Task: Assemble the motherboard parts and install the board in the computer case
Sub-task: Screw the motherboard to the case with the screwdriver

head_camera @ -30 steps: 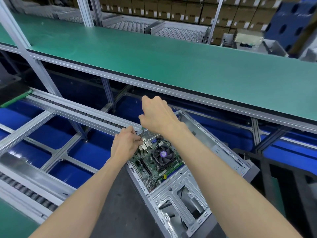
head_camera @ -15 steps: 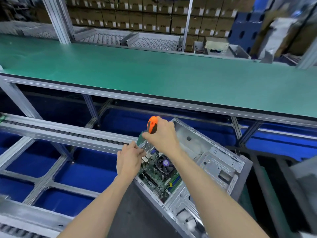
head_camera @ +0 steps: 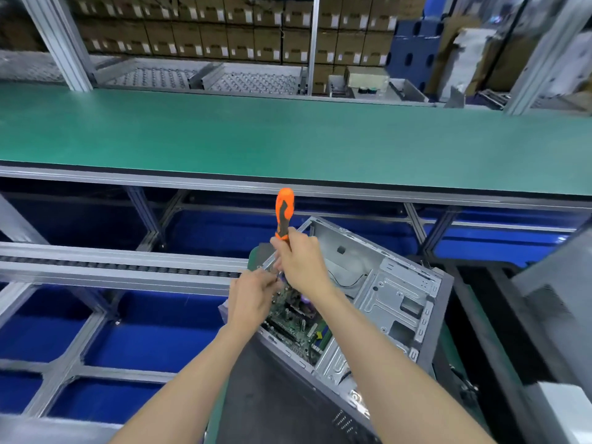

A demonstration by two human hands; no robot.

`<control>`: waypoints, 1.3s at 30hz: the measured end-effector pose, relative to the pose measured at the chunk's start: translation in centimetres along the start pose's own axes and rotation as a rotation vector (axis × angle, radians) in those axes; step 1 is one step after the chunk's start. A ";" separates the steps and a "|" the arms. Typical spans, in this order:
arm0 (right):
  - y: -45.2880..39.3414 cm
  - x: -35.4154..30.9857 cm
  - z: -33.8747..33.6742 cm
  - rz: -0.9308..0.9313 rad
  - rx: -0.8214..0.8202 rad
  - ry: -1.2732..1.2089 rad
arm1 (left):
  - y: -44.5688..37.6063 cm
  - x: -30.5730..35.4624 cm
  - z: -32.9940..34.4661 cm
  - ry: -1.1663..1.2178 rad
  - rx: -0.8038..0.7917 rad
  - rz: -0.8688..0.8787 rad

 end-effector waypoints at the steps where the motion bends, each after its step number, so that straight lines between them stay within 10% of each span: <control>1: 0.0 -0.5 -1.0 -0.004 0.035 -0.040 | 0.0 0.3 0.3 0.094 -0.015 -0.013; 13: 3.6 3.0 -12.5 0.086 0.350 0.015 | 0.4 14.1 1.2 0.584 -0.148 0.150; 23: 8.9 14.3 -21.5 0.410 0.492 0.198 | 3.8 24.3 9.1 0.701 -0.719 0.277; 29: 14.4 24.4 -22.6 0.673 0.411 0.314 | 1.1 20.1 10.7 0.310 -0.296 0.290; 39: 16.2 33.4 -14.2 0.875 -0.069 0.416 | 0.6 17.3 12.5 0.127 -0.242 0.301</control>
Point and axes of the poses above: each hand's wrist, its own y-axis away from the middle knuckle, its own z-axis out of the palm, x = y × z, the point moved 7 cm from there along -y, towards the middle knuckle, and after that the axes turned 6 degrees about z, right-handed, at the moved point
